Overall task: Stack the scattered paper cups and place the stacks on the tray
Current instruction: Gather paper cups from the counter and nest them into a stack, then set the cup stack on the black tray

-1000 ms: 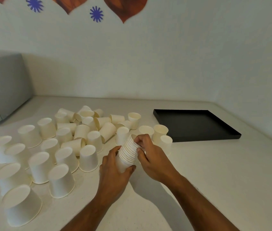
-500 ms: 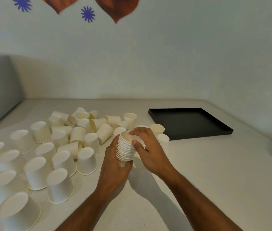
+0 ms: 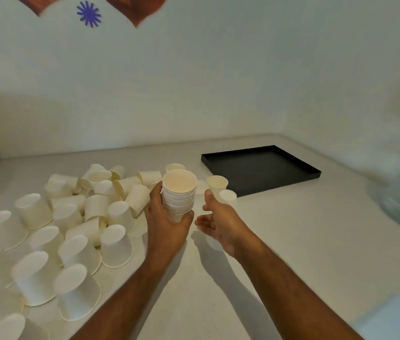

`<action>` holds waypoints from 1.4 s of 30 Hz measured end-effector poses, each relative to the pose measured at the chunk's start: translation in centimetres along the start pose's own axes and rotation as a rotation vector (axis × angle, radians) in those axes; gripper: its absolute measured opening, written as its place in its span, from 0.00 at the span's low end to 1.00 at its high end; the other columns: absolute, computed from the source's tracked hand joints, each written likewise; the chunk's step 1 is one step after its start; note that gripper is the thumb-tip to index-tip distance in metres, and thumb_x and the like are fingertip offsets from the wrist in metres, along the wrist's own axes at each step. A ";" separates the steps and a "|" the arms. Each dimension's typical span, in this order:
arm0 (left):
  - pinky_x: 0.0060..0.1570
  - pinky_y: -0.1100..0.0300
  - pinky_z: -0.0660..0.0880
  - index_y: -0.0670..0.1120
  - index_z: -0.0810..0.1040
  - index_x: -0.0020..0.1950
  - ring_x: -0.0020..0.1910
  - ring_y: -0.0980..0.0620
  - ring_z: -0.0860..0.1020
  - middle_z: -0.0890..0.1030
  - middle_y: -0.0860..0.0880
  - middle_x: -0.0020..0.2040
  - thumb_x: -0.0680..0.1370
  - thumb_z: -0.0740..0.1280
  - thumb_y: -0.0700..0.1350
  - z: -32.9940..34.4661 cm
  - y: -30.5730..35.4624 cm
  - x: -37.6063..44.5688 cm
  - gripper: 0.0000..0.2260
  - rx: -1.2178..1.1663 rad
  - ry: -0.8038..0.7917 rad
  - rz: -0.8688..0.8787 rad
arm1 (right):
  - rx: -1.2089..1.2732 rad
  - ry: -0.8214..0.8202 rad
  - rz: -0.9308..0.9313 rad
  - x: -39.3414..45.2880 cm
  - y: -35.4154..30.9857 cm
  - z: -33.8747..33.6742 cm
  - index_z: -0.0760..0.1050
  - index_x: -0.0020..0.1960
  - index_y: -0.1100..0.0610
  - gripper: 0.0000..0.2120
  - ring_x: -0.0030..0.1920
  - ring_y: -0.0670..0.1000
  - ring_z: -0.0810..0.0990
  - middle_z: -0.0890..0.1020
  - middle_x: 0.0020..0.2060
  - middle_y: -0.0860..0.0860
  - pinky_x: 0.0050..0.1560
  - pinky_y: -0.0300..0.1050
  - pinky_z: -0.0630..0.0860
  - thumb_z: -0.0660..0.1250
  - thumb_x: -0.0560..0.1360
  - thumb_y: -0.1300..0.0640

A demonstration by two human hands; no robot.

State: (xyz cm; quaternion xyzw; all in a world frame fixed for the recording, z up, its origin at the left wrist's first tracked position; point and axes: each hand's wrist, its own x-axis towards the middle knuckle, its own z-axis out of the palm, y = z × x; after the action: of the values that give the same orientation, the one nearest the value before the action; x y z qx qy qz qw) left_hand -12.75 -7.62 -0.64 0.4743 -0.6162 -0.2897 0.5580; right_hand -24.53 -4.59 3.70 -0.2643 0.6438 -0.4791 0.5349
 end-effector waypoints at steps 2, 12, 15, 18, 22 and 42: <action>0.69 0.48 0.71 0.55 0.60 0.77 0.72 0.49 0.69 0.69 0.52 0.74 0.71 0.80 0.43 1.1 0.3 0.5 0.42 -0.037 -0.017 -0.011 | 0.111 -0.046 0.025 0.4 -0.2 -0.7 0.66 0.73 0.55 0.35 0.61 0.58 0.80 0.76 0.67 0.59 0.63 0.52 0.77 0.58 0.76 0.32; 0.66 0.48 0.75 0.60 0.59 0.74 0.68 0.52 0.72 0.70 0.56 0.71 0.70 0.80 0.44 9.1 4.7 4.4 0.41 -0.142 -0.005 0.087 | 0.456 -0.251 0.148 5.5 -4.7 -7.9 0.66 0.67 0.58 0.38 0.51 0.67 0.84 0.79 0.58 0.65 0.52 0.62 0.82 0.68 0.70 0.32; 0.64 0.46 0.77 0.57 0.62 0.74 0.68 0.50 0.74 0.73 0.55 0.69 0.68 0.82 0.43 12.6 6.5 5.5 0.41 -0.209 -0.046 0.080 | 0.615 -0.411 0.167 7.4 -6.1 -11.0 0.66 0.70 0.61 0.43 0.57 0.68 0.82 0.79 0.61 0.68 0.62 0.64 0.77 0.68 0.70 0.31; 0.65 0.45 0.76 0.53 0.65 0.74 0.68 0.49 0.74 0.75 0.52 0.69 0.68 0.82 0.41 16.8 7.7 6.1 0.40 -0.218 -0.098 0.089 | 0.705 -0.472 0.128 9.6 -7.5 -14.1 0.70 0.70 0.61 0.40 0.61 0.65 0.80 0.80 0.61 0.65 0.66 0.62 0.73 0.67 0.72 0.31; 0.66 0.55 0.74 0.54 0.65 0.74 0.67 0.54 0.75 0.77 0.54 0.67 0.69 0.81 0.42 21.5 7.2 7.5 0.39 -0.155 -0.252 0.087 | 0.840 -0.363 0.089 13.3 -8.5 -17.4 0.72 0.68 0.61 0.30 0.59 0.64 0.82 0.82 0.59 0.64 0.61 0.60 0.77 0.70 0.75 0.41; 0.71 0.47 0.65 0.49 0.68 0.75 0.75 0.44 0.65 0.66 0.47 0.77 0.81 0.61 0.63 31.4 -1.9 9.2 0.27 0.948 -0.775 -0.026 | 0.073 0.575 -0.677 31.3 -12.2 -23.4 0.56 0.74 0.44 0.35 0.63 0.56 0.76 0.73 0.65 0.51 0.60 0.56 0.77 0.73 0.75 0.49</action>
State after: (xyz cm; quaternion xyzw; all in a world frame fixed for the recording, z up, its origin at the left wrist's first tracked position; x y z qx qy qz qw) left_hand -41.79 -22.07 -5.09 0.5386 -0.8302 -0.1425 0.0180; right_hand -57.72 -28.39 0.29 -0.2972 0.6262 -0.7037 0.1561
